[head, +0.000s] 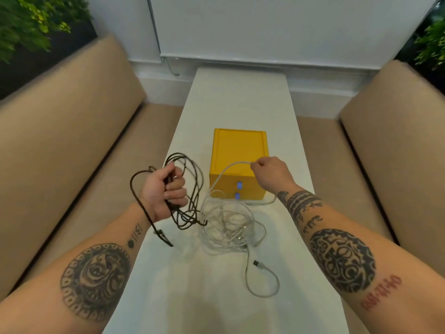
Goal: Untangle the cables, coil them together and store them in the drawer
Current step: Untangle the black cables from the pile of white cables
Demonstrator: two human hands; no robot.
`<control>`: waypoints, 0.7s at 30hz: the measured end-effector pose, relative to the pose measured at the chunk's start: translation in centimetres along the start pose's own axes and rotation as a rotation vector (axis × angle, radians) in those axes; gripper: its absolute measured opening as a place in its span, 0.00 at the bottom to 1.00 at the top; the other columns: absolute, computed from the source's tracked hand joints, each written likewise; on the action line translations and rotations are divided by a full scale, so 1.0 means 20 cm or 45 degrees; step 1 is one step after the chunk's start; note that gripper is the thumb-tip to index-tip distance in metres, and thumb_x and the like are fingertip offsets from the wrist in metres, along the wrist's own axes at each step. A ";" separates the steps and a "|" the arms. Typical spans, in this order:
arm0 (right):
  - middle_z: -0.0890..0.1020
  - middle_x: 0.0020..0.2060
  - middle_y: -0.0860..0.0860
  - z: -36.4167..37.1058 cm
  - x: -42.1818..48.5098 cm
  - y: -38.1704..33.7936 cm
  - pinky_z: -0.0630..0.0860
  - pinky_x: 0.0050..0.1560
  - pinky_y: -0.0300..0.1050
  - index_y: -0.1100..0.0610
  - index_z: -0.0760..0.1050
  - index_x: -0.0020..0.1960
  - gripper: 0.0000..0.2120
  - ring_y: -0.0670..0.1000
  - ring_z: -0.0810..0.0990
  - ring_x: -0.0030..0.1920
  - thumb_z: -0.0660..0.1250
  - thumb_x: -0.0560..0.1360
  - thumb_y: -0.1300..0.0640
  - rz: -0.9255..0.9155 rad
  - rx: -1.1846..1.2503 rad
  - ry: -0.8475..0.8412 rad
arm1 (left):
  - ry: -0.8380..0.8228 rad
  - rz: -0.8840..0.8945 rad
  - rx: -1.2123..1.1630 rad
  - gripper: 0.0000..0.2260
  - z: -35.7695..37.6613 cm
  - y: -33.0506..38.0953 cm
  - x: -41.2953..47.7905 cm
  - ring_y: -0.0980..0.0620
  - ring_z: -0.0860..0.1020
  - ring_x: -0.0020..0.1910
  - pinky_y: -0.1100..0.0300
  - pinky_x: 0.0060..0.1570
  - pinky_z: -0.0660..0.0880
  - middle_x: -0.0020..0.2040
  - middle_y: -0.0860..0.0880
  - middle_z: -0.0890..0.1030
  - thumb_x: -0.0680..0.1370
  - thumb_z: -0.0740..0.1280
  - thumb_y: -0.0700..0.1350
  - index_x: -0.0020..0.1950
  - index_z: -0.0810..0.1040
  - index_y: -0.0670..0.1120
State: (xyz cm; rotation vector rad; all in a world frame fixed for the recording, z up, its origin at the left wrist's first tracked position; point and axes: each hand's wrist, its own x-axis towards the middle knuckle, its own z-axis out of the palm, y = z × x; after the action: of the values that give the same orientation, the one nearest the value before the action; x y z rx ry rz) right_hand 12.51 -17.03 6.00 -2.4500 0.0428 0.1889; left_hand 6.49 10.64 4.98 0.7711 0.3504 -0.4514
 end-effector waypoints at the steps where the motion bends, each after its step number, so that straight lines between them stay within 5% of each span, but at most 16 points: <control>1: 0.80 0.42 0.61 0.03 -0.02 0.03 0.73 0.42 0.50 0.62 0.78 0.45 0.13 0.59 0.76 0.41 0.60 0.80 0.56 0.038 -0.077 -0.024 | -0.094 -0.017 0.019 0.20 0.06 0.03 -0.01 0.58 0.53 0.18 0.69 0.25 0.55 0.22 0.54 0.58 0.82 0.56 0.56 0.35 0.74 0.48; 3: 0.78 0.61 0.59 0.08 -0.07 0.06 0.74 0.59 0.55 0.56 0.78 0.63 0.15 0.61 0.76 0.59 0.61 0.79 0.59 0.087 -0.228 -0.009 | -0.230 -0.021 0.059 0.19 0.21 0.07 -0.02 0.58 0.54 0.18 0.69 0.26 0.56 0.22 0.54 0.59 0.82 0.56 0.58 0.36 0.72 0.49; 5: 0.75 0.64 0.56 0.14 -0.14 0.02 0.69 0.63 0.52 0.55 0.76 0.67 0.19 0.59 0.72 0.65 0.63 0.77 0.61 -0.077 -0.191 0.096 | -0.291 0.005 0.058 0.19 0.35 0.10 -0.03 0.58 0.58 0.17 0.69 0.26 0.56 0.22 0.54 0.61 0.82 0.56 0.60 0.37 0.70 0.50; 8: 0.81 0.51 0.52 0.23 -0.24 -0.04 0.73 0.53 0.44 0.53 0.81 0.50 0.14 0.55 0.79 0.56 0.61 0.74 0.67 -0.299 -0.045 -0.266 | -0.288 0.059 -0.019 0.21 0.52 0.13 -0.02 0.58 0.59 0.17 0.69 0.26 0.58 0.22 0.54 0.61 0.84 0.54 0.60 0.36 0.70 0.50; 11: 0.83 0.53 0.49 0.31 -0.34 0.00 0.74 0.54 0.42 0.52 0.81 0.50 0.17 0.50 0.80 0.55 0.60 0.73 0.69 -0.233 0.200 -0.571 | -0.258 0.134 -0.019 0.22 0.63 0.15 -0.02 0.58 0.59 0.18 0.66 0.27 0.55 0.22 0.54 0.61 0.84 0.53 0.61 0.35 0.69 0.50; 14: 0.79 0.60 0.40 0.38 -0.39 0.08 0.70 0.56 0.30 0.43 0.78 0.58 0.16 0.38 0.75 0.60 0.66 0.76 0.61 -0.274 0.320 -0.599 | -0.218 0.174 -0.041 0.23 0.68 0.15 -0.02 0.57 0.59 0.19 0.65 0.28 0.53 0.23 0.54 0.60 0.84 0.54 0.61 0.35 0.70 0.50; 16: 0.81 0.56 0.40 0.42 -0.39 0.10 0.74 0.61 0.38 0.45 0.80 0.54 0.07 0.40 0.78 0.57 0.66 0.80 0.53 -0.268 0.321 -0.554 | -0.221 0.184 -0.055 0.23 0.69 0.15 -0.02 0.57 0.58 0.19 0.65 0.27 0.54 0.23 0.54 0.60 0.84 0.54 0.61 0.35 0.70 0.50; 18: 0.84 0.52 0.43 0.42 -0.37 0.12 0.76 0.62 0.50 0.48 0.81 0.51 0.08 0.45 0.81 0.55 0.63 0.81 0.50 -0.209 0.302 -0.489 | -0.240 0.200 -0.033 0.23 0.71 0.17 -0.02 0.58 0.58 0.19 0.66 0.26 0.55 0.23 0.55 0.61 0.84 0.54 0.61 0.35 0.70 0.50; 21: 0.85 0.50 0.48 0.35 -0.33 0.12 0.77 0.58 0.52 0.46 0.79 0.51 0.06 0.50 0.82 0.52 0.63 0.82 0.49 -0.109 0.350 -0.348 | -0.252 0.267 0.009 0.22 0.71 0.23 -0.03 0.58 0.58 0.18 0.66 0.25 0.55 0.23 0.55 0.60 0.84 0.54 0.61 0.36 0.70 0.50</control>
State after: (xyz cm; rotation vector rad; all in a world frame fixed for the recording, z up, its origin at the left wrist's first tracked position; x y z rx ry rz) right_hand 4.96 -14.50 0.07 -2.1288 -0.1466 0.4471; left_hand 10.31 3.27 17.32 0.7544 0.0821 -0.3279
